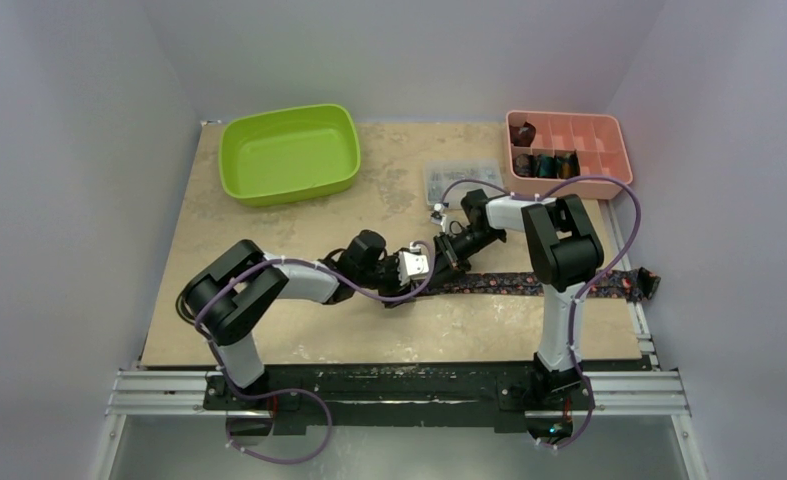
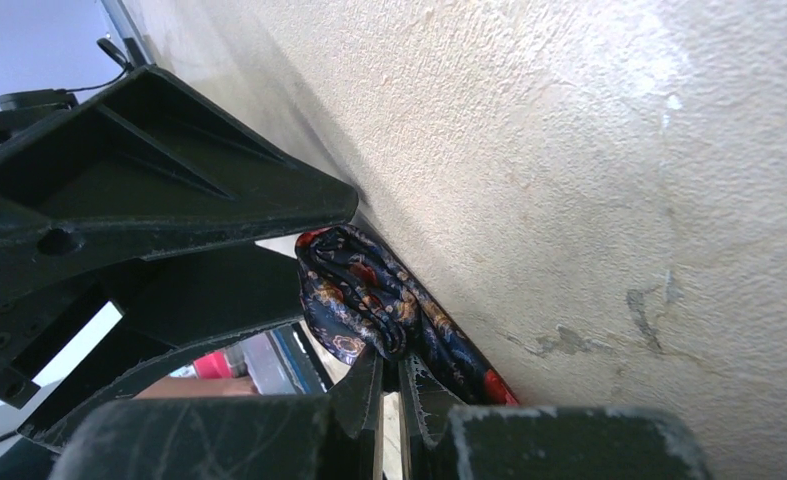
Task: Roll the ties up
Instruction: Roll the tie at the center of the board.
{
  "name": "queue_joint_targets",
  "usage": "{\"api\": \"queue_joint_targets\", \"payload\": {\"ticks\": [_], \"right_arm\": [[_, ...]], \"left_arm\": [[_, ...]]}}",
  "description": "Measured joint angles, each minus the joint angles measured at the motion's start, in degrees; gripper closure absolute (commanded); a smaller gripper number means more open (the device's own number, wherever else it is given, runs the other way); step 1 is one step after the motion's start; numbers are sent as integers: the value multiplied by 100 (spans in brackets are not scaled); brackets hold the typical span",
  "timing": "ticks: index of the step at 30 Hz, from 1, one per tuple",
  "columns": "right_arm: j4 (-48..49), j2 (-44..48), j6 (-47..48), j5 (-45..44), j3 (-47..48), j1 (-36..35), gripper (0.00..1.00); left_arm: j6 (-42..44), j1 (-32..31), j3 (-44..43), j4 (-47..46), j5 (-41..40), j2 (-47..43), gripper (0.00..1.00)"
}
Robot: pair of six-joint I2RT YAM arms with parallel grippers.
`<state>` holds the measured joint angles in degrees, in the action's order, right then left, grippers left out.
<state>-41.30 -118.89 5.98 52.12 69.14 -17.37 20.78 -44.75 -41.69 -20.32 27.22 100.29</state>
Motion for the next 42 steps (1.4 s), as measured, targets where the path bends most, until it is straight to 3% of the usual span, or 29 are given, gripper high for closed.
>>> {"api": "queue_joint_targets", "payload": {"ticks": [3,11,19,26,33,36,42], "right_arm": [[-2,-7,-44,0,0,9,100],[-4,-9,-66,7,0,2,100],[-50,76,68,-4,46,-76,100],[-411,175,431,-323,369,-216,100],[-503,-7,605,-365,435,-236,100],[-474,-63,586,-341,426,-210,100],[-398,-74,535,-295,348,-160,100]], "left_arm": [[-70,2,144,-341,120,33,49],[-90,-116,175,-901,192,240,44],[-52,-254,-398,-688,109,627,69],[155,-264,-382,-461,42,507,73],[289,-238,-501,-153,94,507,62],[302,-212,-535,-66,116,505,46],[94,-4,-157,-68,114,173,43]]}}
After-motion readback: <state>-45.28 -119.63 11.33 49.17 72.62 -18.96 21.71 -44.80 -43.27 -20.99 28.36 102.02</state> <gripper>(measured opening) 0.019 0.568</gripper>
